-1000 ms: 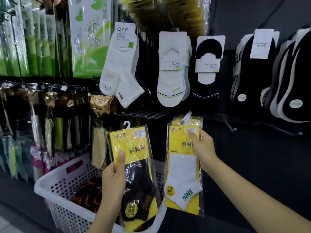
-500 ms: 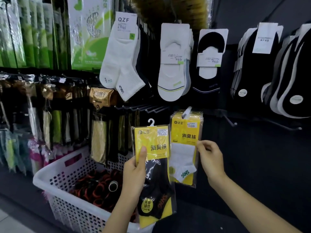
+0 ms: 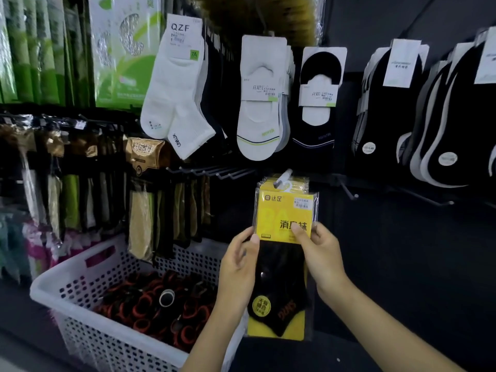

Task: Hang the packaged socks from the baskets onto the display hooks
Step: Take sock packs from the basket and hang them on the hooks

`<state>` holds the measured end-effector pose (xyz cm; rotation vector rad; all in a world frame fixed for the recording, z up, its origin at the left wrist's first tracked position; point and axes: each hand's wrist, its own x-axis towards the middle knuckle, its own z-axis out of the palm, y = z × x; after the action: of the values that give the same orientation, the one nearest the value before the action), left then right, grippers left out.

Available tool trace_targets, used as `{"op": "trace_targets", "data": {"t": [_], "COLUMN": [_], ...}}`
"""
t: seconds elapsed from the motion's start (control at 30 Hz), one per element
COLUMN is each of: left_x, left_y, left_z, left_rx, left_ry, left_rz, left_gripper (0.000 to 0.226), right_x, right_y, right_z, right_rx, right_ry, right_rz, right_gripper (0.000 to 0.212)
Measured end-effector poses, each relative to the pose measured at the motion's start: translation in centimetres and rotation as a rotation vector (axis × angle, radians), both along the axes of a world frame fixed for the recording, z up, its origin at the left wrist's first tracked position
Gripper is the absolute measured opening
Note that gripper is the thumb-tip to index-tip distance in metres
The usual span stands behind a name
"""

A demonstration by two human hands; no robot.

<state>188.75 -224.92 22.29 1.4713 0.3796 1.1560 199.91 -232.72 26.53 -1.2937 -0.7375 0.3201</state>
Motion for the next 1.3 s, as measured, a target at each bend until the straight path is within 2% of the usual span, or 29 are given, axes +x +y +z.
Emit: {"op": "trace_targets", "data": {"t": [0.2,0.37,0.5,0.67,0.83,0.9,1.03,1.1,1.17,1.23,1.3], "left_x": [0.7,1.5,1.6,0.7,-0.1,-0.4,-1.2,-1.7,-2.4,-3.5,-4.9], "left_y": [1.0,2.2,2.9,2.8,-0.7,-3.4,-9.4,-12.2,-14.6,-16.3,-17.5], "left_z": [-1.0,-3.2,-5.2,-7.9,-12.6,-15.4,-22.3,-25.9,-29.1,-32.0,-34.7], "left_rx": [-0.045,-0.078,-0.046,0.017,0.081,0.129,0.250,0.208,0.113,0.007,-0.056], "left_ry": [0.056,0.143,0.244,0.397,0.643,0.769,1.058,1.165,1.216,1.291,1.415], "left_rz": [0.055,0.050,0.010,0.051,0.011,-0.069,-0.383,-0.543,-0.636,-0.660,-0.704], "left_gripper": [0.059,0.057,0.051,0.046,0.044,0.044,0.050,0.054,0.049,0.046,0.058], "right_x": [1.1,2.9,4.1,4.7,3.8,2.9,1.0,0.2,-0.1,-0.3,-0.4], "right_y": [2.9,4.7,4.1,-1.0,-9.9,-13.9,-22.1,-25.6,-27.9,-29.3,-29.9], "right_z": [0.4,-0.6,-3.0,-8.6,-17.1,-21.2,-29.4,-33.1,-35.7,-36.9,-37.7], "right_rx": [-0.103,-0.151,-0.204,-0.309,-0.549,-0.659,-0.925,-1.090,-1.210,-1.289,-1.323], "right_ry": [-0.002,0.155,0.222,0.205,0.196,0.246,0.339,0.349,0.276,0.304,0.337], "right_rz": [-0.038,-0.111,-0.128,-0.135,0.004,0.060,0.232,0.275,0.310,0.389,0.535], "right_gripper": [0.007,0.028,0.027,0.009,0.008,0.007,0.002,0.015,0.028,0.026,0.028]}}
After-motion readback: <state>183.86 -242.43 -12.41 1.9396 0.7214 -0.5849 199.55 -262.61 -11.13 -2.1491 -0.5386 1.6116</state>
